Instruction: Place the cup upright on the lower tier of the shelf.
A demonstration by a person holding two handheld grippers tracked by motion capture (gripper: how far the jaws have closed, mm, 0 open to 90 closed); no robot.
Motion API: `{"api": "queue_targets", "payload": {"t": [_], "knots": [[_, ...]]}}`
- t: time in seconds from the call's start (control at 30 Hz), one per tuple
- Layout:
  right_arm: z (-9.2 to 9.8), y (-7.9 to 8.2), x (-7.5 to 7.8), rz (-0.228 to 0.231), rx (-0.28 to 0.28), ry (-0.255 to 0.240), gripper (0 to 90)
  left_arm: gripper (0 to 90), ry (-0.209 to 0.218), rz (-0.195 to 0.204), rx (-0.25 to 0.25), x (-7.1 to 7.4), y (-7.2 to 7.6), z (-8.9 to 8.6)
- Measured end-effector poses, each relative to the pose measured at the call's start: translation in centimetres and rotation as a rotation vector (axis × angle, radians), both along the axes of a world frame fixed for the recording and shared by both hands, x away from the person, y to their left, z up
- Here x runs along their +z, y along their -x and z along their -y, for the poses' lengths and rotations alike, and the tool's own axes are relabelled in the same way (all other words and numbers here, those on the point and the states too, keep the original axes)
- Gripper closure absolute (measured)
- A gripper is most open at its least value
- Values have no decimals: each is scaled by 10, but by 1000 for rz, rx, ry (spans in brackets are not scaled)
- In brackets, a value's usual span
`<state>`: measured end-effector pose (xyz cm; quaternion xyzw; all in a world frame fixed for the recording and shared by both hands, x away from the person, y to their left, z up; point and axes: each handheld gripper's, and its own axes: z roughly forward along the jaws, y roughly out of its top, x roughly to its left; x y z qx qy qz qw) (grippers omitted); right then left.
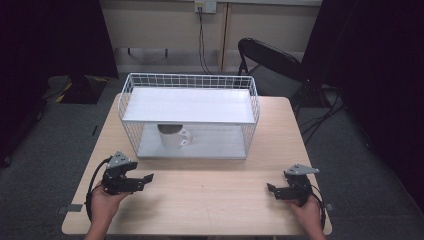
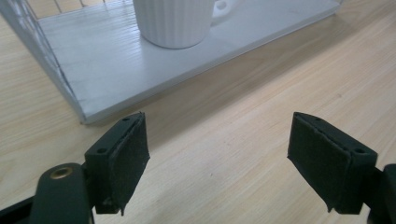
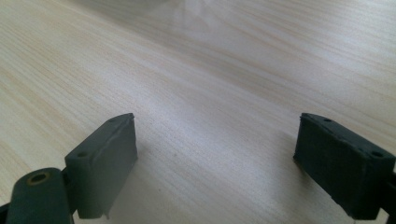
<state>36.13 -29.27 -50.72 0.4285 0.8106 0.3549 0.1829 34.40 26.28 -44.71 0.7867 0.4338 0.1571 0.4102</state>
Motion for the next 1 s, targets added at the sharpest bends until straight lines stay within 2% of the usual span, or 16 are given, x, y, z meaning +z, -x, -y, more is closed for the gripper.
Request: {"api": "queue_targets", "payload": {"t": [0.5,0.6,0.9,1.0], "knots": [[0,0,0,0,0,0,119,198,2,-9,5,-11,8,-19],[0,0,0,0,0,0,119,196,19,-12,13,-14,10,-25],[0,0,0,0,0,0,119,195,-31,-46,33,-28,13,-36],[0,0,0,0,0,0,119,195,-34,-55,49,-33,15,-40]]}}
